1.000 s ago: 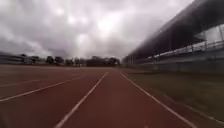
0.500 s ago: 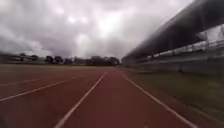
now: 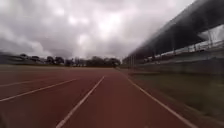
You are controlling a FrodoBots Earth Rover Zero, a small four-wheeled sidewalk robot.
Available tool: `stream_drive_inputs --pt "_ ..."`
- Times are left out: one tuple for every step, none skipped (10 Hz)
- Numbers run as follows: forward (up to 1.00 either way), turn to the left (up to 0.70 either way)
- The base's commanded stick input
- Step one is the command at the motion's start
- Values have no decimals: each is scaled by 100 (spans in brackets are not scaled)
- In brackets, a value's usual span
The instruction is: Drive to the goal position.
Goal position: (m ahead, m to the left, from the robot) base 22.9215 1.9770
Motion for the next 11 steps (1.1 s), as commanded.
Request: stream_drive_inputs --pt "70 0" --pt "70 0" --pt "70 0" --pt "70 0" --pt "70 0" --pt "70 0" --pt "70 0" --pt "70 0" --pt "70 0" --pt "70 0" --pt "70 0"
